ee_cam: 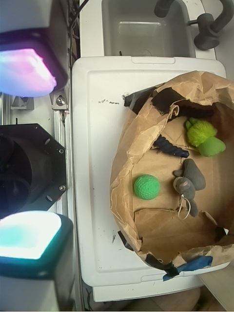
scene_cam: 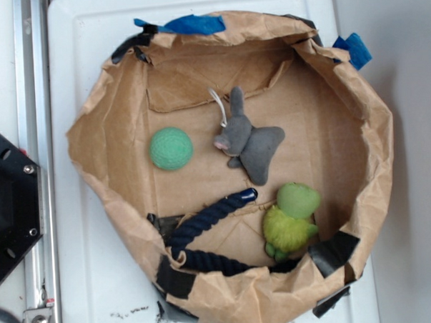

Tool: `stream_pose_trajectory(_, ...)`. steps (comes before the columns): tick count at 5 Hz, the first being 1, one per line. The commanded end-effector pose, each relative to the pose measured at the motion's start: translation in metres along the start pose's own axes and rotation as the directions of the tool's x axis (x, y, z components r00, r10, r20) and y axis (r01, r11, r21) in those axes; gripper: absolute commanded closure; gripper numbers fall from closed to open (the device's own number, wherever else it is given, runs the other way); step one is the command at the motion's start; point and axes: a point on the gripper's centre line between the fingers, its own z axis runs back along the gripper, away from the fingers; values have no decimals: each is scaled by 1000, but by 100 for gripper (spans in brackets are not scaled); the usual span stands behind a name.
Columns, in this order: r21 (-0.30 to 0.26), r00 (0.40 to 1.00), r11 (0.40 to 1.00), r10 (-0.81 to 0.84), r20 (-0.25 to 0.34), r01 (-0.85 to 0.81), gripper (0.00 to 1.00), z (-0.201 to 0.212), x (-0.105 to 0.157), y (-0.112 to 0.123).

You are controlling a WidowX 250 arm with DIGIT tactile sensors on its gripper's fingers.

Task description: Grab the green ball.

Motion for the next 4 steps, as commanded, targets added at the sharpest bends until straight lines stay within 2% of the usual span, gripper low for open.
stream_pose_trajectory(1,0,1000,1000,0,0,0,0,0,0,0)
stream_pose_trajectory(2,10,1000,1000,6,12,-6,0,-14,35,15)
stream_pose_trajectory(3,12,991,991,-134,18,133,0,-32,53,22)
stream_pose_trajectory(4,28,981,981,-192,34,191,0,-43,62,26)
